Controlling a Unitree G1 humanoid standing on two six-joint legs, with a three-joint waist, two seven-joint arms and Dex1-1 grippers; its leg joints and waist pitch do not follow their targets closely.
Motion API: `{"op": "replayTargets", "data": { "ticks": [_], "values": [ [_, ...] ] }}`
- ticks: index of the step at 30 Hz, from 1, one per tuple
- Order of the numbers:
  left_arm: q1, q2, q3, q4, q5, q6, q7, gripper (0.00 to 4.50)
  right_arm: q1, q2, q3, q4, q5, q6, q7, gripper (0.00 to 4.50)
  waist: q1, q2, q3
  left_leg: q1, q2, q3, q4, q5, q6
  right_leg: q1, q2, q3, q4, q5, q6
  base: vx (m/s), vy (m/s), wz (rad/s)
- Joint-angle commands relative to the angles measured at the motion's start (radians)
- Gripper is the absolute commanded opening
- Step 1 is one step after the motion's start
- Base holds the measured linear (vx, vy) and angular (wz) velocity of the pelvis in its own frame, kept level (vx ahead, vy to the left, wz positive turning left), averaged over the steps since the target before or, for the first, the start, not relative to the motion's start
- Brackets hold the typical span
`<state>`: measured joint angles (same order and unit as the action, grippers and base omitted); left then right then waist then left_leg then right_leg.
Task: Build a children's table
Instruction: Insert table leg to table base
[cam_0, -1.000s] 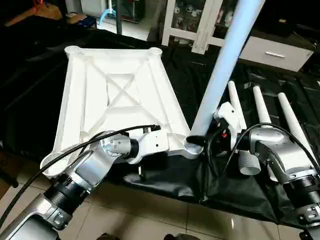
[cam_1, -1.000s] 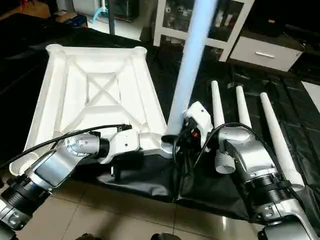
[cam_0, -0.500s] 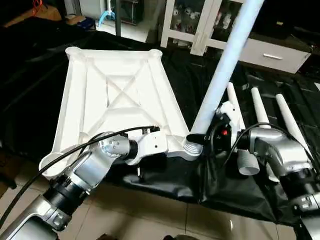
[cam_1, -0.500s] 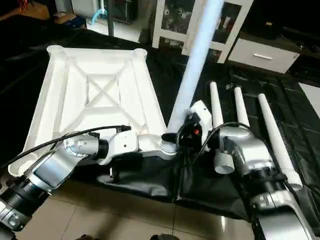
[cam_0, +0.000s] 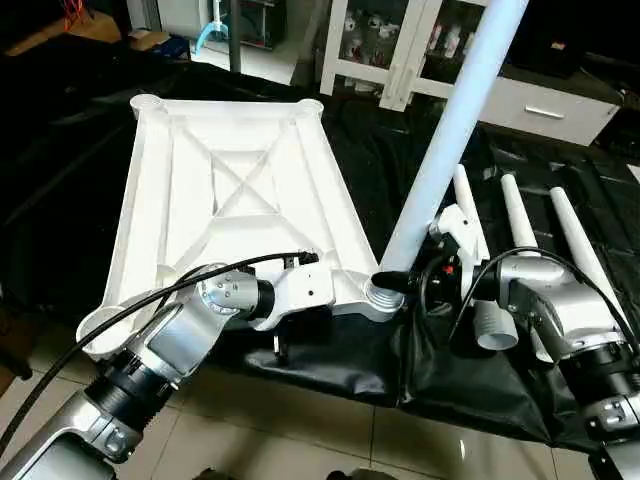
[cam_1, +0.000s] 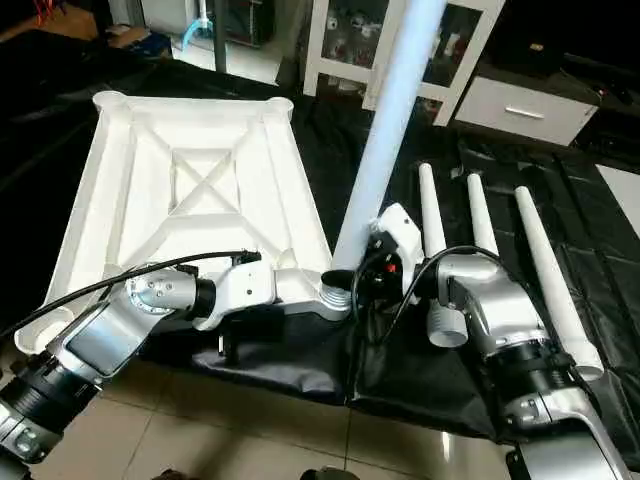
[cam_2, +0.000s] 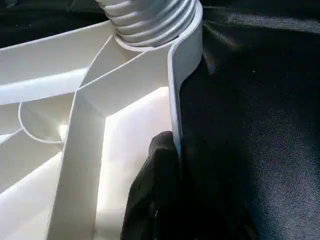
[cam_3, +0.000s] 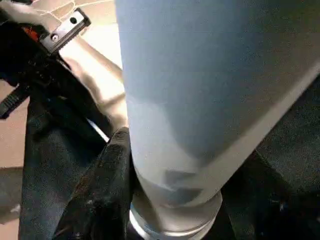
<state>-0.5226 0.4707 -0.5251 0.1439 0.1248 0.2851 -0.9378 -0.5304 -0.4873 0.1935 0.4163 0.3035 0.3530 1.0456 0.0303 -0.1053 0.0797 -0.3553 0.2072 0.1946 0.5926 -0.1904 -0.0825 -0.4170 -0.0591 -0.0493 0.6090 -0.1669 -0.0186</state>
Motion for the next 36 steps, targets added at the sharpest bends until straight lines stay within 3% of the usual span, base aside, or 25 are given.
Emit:
{"op": "replayTargets", "data": {
  "ticks": [1,2,4,15,21,27,29,36],
  "values": [
    [0.013,0.016,-0.028,-0.017,0.006,-0.006,-0.057,0.0,0.06,-0.03,0.032,0.032,-0.091,-0.006,-0.057,1.99,-0.004,0.006,-0.057,0.007,0.031,-0.011,-0.065,-0.184,0.03,0.04,-0.067,0.047,-0.077,-0.301,-0.172,0.0,0.0,0.0],
    [0.012,0.019,-0.03,-0.016,0.003,-0.001,-0.064,0.0,0.063,-0.026,0.029,0.029,-0.09,-0.007,-0.062,1.99,-0.003,0.014,-0.054,0.006,0.03,-0.012,-0.067,-0.188,0.028,0.039,-0.067,0.047,-0.077,-0.301,-0.171,0.0,0.0,0.0],
    [0.012,0.02,-0.03,-0.016,0.002,0.002,-0.069,0.0,0.063,-0.023,0.027,0.03,-0.09,-0.009,-0.065,1.99,-0.007,0.009,-0.055,0.007,0.03,-0.012,-0.068,-0.207,0.023,0.04,-0.065,0.047,-0.078,-0.309,-0.173,0.0,0.0,0.0],
    [0.006,0.047,-0.032,0.003,-0.028,0.061,-0.161,0.0,0.058,-0.02,0.049,0.053,-0.117,-0.055,-0.044,1.99,-0.022,0.011,-0.054,0.006,0.03,-0.015,-0.071,-0.238,0.017,0.038,-0.065,0.047,-0.081,-0.324,-0.175,0.0,0.0,0.0],
    [0.009,0.035,-0.024,-0.005,-0.024,0.065,-0.141,0.0,0.105,0.028,-0.046,0.059,-0.019,0.019,-0.124,1.99,-0.026,0.008,-0.047,0.008,0.031,-0.017,-0.076,-0.275,0.013,0.032,-0.064,0.048,-0.088,-0.364,-0.162,0.0,0.0,0.0],
    [0.01,0.034,-0.026,-0.012,-0.027,0.071,-0.141,0.0,0.182,0.039,-0.086,0.027,0.018,0.031,-0.15,1.99,-0.026,0.008,-0.045,0.009,0.031,-0.019,-0.079,-0.305,0.005,0.029,-0.065,0.048,-0.095,-0.4,-0.142,0.0,0.0,0.0],
    [0.009,0.034,-0.026,-0.013,-0.026,0.071,-0.14,0.0,0.214,0.038,-0.088,0.016,0.013,0.015,-0.158,1.99,-0.026,0.013,-0.045,0.01,0.031,-0.019,-0.08,-0.308,0.003,0.028,-0.064,0.048,-0.095,-0.393,-0.144,0.0,0.0,0.0],
    [0.005,0.027,-0.023,-0.01,-0.021,0.067,-0.136,0.0,0.286,0.037,-0.067,-0.035,-0.048,-0.083,-0.183,1.99,-0.025,0.012,-0.044,0.011,0.034,-0.017,-0.086,-0.298,0.005,0.03,-0.064,0.048,-0.095,-0.342,-0.155,0.0,0.0,0.0]
  ]
}}
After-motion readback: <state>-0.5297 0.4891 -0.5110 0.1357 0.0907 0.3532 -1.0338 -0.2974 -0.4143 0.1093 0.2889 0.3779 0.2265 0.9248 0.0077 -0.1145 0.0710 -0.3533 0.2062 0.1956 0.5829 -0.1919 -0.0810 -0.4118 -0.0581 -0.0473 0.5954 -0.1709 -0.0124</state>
